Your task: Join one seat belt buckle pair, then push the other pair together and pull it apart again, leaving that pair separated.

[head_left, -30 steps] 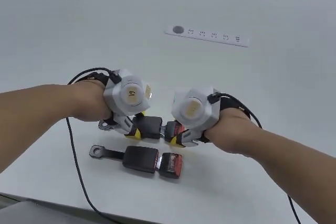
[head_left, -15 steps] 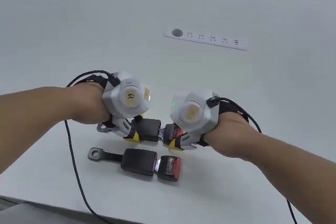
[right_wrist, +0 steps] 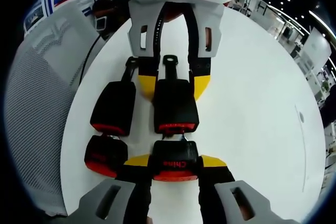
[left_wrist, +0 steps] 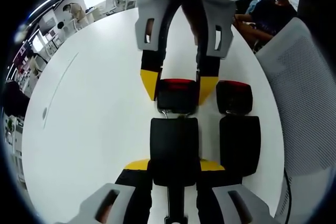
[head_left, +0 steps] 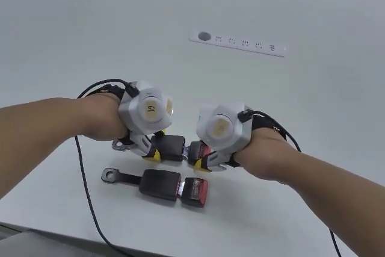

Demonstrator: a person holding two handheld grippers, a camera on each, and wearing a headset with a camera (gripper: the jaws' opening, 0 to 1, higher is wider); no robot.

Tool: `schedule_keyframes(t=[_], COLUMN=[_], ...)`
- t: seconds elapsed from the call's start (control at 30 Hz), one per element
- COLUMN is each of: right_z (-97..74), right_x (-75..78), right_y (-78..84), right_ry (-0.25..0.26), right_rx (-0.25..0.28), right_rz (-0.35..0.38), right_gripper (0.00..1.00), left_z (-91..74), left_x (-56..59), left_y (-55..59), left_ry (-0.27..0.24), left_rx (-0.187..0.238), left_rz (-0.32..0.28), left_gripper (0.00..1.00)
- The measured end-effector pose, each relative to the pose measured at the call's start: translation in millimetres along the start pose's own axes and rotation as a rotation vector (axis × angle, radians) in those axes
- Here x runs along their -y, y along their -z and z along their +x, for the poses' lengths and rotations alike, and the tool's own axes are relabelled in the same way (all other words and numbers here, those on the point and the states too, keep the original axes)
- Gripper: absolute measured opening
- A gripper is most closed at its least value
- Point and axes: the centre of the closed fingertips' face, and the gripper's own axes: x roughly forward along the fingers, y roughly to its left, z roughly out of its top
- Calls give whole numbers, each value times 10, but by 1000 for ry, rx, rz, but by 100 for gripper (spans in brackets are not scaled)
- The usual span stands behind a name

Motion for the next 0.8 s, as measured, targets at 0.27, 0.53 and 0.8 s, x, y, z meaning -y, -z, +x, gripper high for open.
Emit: schedule_keyframes(t=[0.27,0.53,0.8], right_z=[-22,-10,-55], right_x=[-11,-5,-20], right_y=[-16,-4,-2], right_ry=[0,4,3], right_rx=[0,-2,-4], right_rz=[2,4,-1], right_gripper=[30,30,30], left_z=[-3,-4,3], left_x=[9,7,-2], left_y=[-8,-3,16], left_ry=[0,1,-3], left_rx=[3,5,13], left_rz=[-2,-2,-13], left_gripper=[32,32,32])
